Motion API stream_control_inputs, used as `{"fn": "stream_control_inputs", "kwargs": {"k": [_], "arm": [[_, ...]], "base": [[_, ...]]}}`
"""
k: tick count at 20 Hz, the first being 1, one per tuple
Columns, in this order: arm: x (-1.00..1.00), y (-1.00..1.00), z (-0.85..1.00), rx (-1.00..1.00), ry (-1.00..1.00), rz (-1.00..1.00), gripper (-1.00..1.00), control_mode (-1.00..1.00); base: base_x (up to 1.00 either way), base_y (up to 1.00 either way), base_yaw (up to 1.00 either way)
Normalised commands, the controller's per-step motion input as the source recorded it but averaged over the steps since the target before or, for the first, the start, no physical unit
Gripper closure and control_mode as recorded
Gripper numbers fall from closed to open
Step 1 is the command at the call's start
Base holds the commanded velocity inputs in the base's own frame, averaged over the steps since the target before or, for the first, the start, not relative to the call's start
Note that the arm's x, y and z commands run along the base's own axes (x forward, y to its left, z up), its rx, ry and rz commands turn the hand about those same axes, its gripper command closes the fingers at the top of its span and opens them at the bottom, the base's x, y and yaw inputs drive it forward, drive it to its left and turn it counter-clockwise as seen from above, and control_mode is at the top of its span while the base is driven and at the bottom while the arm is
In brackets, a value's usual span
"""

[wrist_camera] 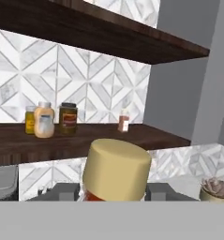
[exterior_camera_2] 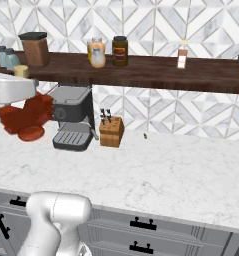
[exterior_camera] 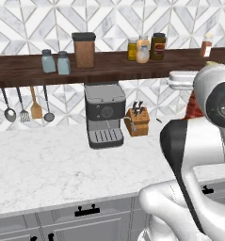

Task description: Put the shaker and condiment bottle from the counter next to their counterparts in the cabinet.

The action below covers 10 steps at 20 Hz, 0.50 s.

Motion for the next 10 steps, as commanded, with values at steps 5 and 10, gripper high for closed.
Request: {"fn": "stream_control_inputs", "kwargs": {"k": [5, 10], "arm": [[0.0, 0.01, 0.22, -0.01, 0.16, 0.33, 1.0, -1.0], [0.0, 0.01, 0.15, 0.0, 0.0, 0.33, 1.0, -1.0]], "base": [[0.0, 0.0, 0.0], [0.0, 0.0, 0.0]]}}
